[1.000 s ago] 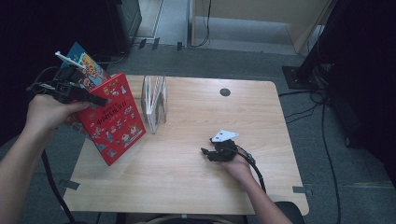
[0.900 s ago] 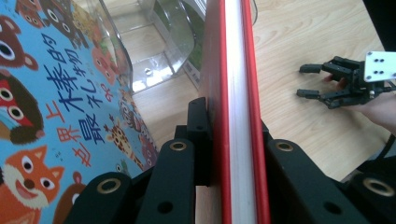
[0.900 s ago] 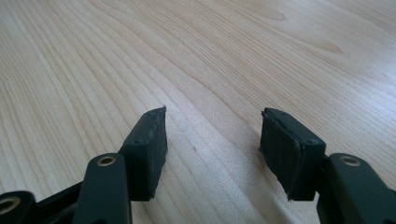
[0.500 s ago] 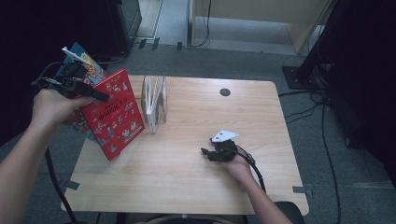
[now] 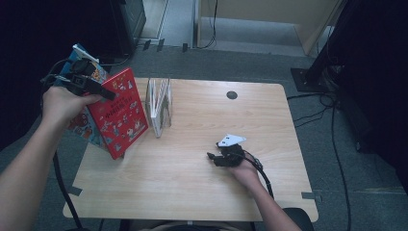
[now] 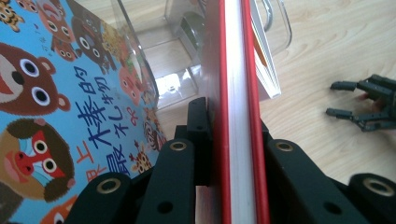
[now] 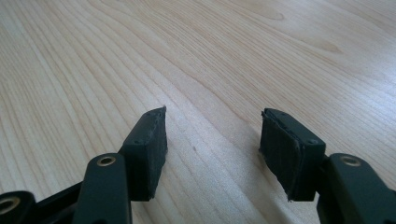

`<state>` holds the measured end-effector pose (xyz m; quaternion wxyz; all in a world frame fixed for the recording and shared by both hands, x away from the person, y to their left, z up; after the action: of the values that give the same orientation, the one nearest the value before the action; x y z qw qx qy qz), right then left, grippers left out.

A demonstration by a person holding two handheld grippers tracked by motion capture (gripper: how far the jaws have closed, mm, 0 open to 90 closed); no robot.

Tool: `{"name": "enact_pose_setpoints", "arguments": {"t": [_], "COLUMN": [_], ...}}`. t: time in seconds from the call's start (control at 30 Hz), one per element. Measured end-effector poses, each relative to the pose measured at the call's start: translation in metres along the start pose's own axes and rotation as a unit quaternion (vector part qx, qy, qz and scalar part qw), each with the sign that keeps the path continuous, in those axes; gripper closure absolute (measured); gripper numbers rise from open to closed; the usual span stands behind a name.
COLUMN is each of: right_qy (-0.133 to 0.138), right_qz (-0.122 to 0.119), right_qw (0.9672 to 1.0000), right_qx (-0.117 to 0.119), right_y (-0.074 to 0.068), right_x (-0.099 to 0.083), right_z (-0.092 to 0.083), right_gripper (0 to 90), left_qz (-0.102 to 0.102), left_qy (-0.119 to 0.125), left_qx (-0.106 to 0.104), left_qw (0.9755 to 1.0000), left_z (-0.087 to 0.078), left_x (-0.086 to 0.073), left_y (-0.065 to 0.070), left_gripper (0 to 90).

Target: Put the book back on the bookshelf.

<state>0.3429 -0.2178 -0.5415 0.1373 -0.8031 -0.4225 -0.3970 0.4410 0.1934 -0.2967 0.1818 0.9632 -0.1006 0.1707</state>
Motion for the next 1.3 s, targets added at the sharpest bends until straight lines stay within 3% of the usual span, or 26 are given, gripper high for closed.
{"name": "enact_pose_setpoints", "arguments": {"t": [0.27,0.8,1.0,1.2,1.3], "right_qy": [0.000,-0.001,-0.001,-0.001,-0.001], "right_qz": [0.001,0.002,0.003,0.003,0.005], "right_qw": [1.0000,1.0000,1.0000,1.0000,1.0000], "right_qx": [-0.003,-0.001,-0.002,-0.002,-0.003], "right_y": [0.000,0.000,0.000,0.000,0.000], "right_x": [0.001,0.001,0.001,0.001,0.002], "right_z": [0.001,0.001,0.001,0.001,0.002], "right_gripper": [41.2,41.3,41.2,41.2,41.3], "left_qz": [-0.001,-0.005,-0.009,0.001,-0.002], "left_qy": [0.014,0.015,-0.006,-0.050,-0.055], "left_qx": [0.008,0.014,0.011,0.011,0.012], "left_qw": [0.9999,0.9998,0.9999,0.9987,0.9984], "left_z": [0.007,0.018,0.018,0.018,0.018], "left_x": [0.009,0.018,0.020,0.022,0.022], "left_y": [-0.002,-0.006,-0.008,-0.008,-0.009], "left_gripper": [79.7,79.6,79.0,77.9,77.8]}}
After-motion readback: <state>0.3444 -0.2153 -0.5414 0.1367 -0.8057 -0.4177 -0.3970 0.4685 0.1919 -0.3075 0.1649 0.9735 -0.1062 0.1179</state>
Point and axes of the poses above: each handheld gripper's, and its own axes: z roughly forward along the jaws, x roughly out of its top, y roughly to its right, the point moved 3 cm from there along z, roughly forward along the jaws, and after that the axes turned 10 degrees about -z, right-handed, at the moved point
